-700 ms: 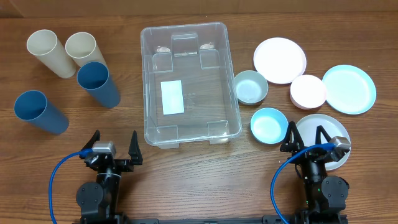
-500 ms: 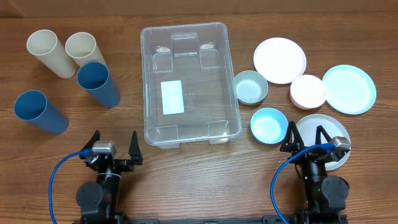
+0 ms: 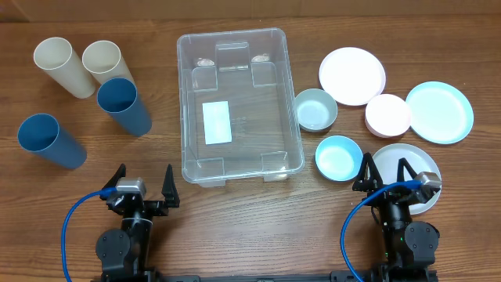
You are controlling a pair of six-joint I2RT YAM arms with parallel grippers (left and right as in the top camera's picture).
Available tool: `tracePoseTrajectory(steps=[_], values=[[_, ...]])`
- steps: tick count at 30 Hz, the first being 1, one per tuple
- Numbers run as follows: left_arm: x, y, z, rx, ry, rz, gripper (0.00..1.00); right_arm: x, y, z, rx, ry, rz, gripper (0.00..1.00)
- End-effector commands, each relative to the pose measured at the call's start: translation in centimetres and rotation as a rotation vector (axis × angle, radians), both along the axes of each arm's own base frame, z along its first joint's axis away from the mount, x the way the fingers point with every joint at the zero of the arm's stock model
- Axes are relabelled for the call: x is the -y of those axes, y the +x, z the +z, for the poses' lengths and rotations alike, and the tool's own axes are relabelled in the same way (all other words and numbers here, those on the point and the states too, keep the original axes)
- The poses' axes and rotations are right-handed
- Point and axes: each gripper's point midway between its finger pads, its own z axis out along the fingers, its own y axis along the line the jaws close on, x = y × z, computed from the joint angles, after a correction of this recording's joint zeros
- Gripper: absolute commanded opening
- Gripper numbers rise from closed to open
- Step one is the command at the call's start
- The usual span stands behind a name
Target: Pack container
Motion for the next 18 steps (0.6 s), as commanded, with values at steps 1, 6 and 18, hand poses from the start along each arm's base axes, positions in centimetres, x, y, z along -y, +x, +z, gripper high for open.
tracePoseTrajectory(steps=[1, 6, 18], values=[[-0.31, -0.01, -0.06, 0.005, 0.013, 0.014, 1.0, 0.06, -0.01, -0.12, 0.007, -0.01, 0.0, 1.0], [-0.31, -0.01, -0.06, 0.005, 0.013, 0.014, 1.0, 0.06, -0.01, -0.12, 0.007, -0.01, 0.0, 1.0], [-0.31, -0.01, -0.06, 0.005, 0.013, 0.014, 1.0, 0.17, -0.01, -0.09, 0.008, -0.004, -0.007, 1.0]])
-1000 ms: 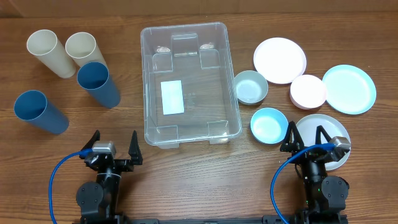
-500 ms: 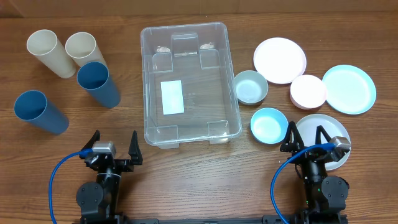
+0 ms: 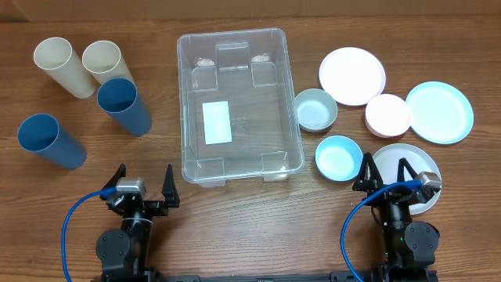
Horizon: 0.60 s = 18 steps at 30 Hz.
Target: Pack container
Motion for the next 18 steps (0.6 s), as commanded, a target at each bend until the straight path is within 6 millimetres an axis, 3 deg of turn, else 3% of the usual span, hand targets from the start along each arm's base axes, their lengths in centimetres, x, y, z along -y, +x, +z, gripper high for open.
tracePoseTrajectory(steps=[1, 11, 14, 18], values=[[-0.3, 0.0, -0.1, 0.005, 0.013, 0.014, 1.0, 0.1, 0.0, -0.1, 0.007, 0.013, -0.005, 1.0], [-0.3, 0.0, 0.0, 0.005, 0.013, 0.014, 1.0, 0.1, -0.3, 0.6, -0.013, 0.092, -0.004, 1.0], [-0.3, 0.0, -0.1, 0.005, 0.013, 0.014, 1.0, 0.1, -0.8, 1.9, -0.022, 0.092, -0.005, 1.0], [-0.3, 0.0, -0.1, 0.005, 0.013, 0.014, 1.0, 0.0, -0.9, 5.0, -0.023, 0.092, -0.005, 1.0]])
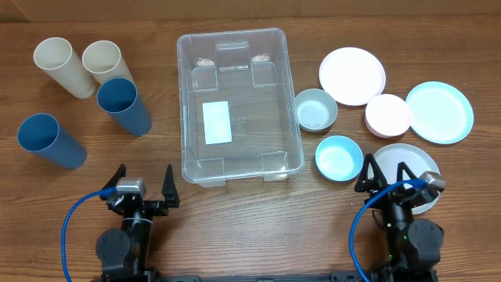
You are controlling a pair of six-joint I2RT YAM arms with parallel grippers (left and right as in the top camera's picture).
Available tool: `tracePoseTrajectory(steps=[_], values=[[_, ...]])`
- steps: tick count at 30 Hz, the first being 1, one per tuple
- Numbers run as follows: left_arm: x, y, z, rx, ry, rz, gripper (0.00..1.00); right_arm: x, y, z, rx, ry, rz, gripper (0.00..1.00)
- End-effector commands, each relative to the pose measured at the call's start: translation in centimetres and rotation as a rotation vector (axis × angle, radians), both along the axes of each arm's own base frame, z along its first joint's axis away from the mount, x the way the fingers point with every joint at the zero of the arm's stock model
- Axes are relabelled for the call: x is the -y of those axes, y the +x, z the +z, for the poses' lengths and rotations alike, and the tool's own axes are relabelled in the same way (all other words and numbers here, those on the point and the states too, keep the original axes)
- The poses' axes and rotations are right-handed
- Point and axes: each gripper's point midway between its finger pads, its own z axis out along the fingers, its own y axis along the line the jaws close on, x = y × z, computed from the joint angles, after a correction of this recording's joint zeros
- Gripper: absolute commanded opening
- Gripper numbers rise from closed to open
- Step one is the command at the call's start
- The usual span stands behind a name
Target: Pack container
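Observation:
A clear plastic container (235, 55) stands empty in the middle of the table, a white label on its floor. Two cream cups (78, 64) and two blue cups (124, 104) stand at the left. Right of the container lie a grey-blue bowl (315, 109), a light blue bowl (338, 157), a pink bowl (387, 114), a white plate (352, 75), a pale blue plate (439, 112) and another white plate (391, 157). My left gripper (142, 182) is open near the front edge. My right gripper (385, 174) is open over the near white plate.
Blue cables loop beside both arm bases at the front edge of the wooden table (250, 227). A cardboard wall runs along the table's far side.
My right gripper has shifted slightly to the right and toward the front edge. The left arm and all the objects have stayed where they were.
Both grippers stood open near the front edge at both earlier moments, with nothing held and the container empty. Only the right arm has moved a little by now.

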Motion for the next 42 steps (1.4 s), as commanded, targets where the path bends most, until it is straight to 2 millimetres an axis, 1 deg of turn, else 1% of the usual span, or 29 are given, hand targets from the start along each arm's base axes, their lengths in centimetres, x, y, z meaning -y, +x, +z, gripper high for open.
tracePoseTrajectory(steps=[1, 3, 5, 8, 10, 12, 14, 15, 17, 18, 19, 20, 21, 22, 24, 27, 28, 29, 30, 32, 34, 37, 40, 42], values=[[-0.3, 0.0, 0.0, 0.005, 0.013, 0.014, 1.0, 0.1, -0.2, 4.7, 0.035, 0.008, -0.003, 1.0], [-0.3, 0.0, 0.0, 0.005, 0.013, 0.014, 1.0, -0.2, 0.3, 6.2, -0.019, 0.01, 0.013, 1.0], [-0.3, 0.0, 0.0, 0.005, 0.013, 0.014, 1.0, -0.6, 1.1, 7.8, -0.12, 0.014, 0.039, 1.0], [-0.3, 0.0, 0.0, 0.005, 0.013, 0.014, 1.0, -1.0, 2.5, 9.8, -0.294, 0.015, 0.062, 1.0], [-0.3, 0.0, 0.0, 0.005, 0.013, 0.014, 1.0, -1.0, 3.3, 10.8, -0.401, 0.021, 0.065, 1.0], [-0.3, 0.0, 0.0, 0.005, 0.013, 0.014, 1.0, -0.9, 4.5, 12.2, -0.522, 0.025, 0.06, 1.0], [-0.3, 0.0, 0.0, 0.005, 0.013, 0.014, 1.0, -0.5, 6.0, 12.9, -0.563, 0.003, 0.047, 1.0], [-0.3, 0.0, 0.0, 0.005, 0.013, 0.014, 1.0, -0.5, 6.7, 12.7, -0.589, 0.005, 0.05, 1.0], [-0.3, 0.0, 0.0, 0.005, 0.013, 0.014, 1.0, -0.6, 7.8, 11.3, -0.646, -0.006, 0.06, 1.0], [-0.3, 0.0, 0.0, 0.005, 0.013, 0.014, 1.0, -0.3, 8.0, 9.9, -0.701, -0.029, 0.059, 1.0], [-0.3, 0.0, 0.0, 0.005, 0.013, 0.014, 1.0, 0.8, 7.7, 8.3, -0.774, 0.005, -0.005, 1.0], [-0.3, 0.0, 0.0, 0.005, 0.013, 0.014, 1.0, 1.9, 7.2, 7.2, -0.828, 0.051, -0.086, 1.0], [-0.3, 0.0, 0.0, 0.005, 0.013, 0.014, 1.0, 3.7, 6.3, 6.0, -0.891, 0.108, -0.204, 1.0], [-0.3, 0.0, 0.0, 0.005, 0.013, 0.014, 1.0, 5.7, 5.0, 4.9, -0.949, 0.168, -0.338, 1.0], [-0.3, 0.0, 0.0, 0.005, 0.013, 0.014, 1.0, 8.2, 3.1, 4.0, -1.008, 0.221, -0.457, 1.0], [-0.3, 0.0, 0.0, 0.005, 0.013, 0.014, 1.0, 10.8, 0.6, 2.8, -1.074, 0.28, -0.561, 1.0], [-0.3, 0.0, 0.0, 0.005, 0.013, 0.014, 1.0, 11.8, -0.7, 1.7, -1.113, 0.313, -0.611, 1.0], [-0.3, 0.0, 0.0, 0.005, 0.013, 0.014, 1.0, 12.3, -1.5, 0.9, -1.136, 0.331, -0.636, 1.0], [-0.3, 0.0, 0.0, 0.005, 0.013, 0.014, 1.0, 12.9, -2.5, -0.4, -1.168, 0.358, -0.668, 1.0], [-0.3, 0.0, 0.0, 0.005, 0.013, 0.014, 1.0, 13.6, -3.9, -2.9, -1.212, 0.398, -0.713, 1.0], [-0.3, 0.0, 0.0, 0.005, 0.013, 0.014, 1.0, 13.8, -5.1, -5.9, -1.246, 0.459, -0.732, 1.0], [-0.3, 0.0, 0.0, 0.005, 0.013, 0.014, 1.0, 13.5, -5.7, -8.9, -1.249, 0.526, -0.725, 1.0], [-0.3, 0.0, 0.0, 0.005, 0.013, 0.014, 1.0, 13.4, -5.9, -10.5, -1.249, 0.532, -0.726, 0.98], [-0.3, 0.0, 0.0, 0.005, 0.013, 0.014, 1.0, 13.3, -5.9, -11.4, -1.243, 0.537, -0.72, 0.96]])
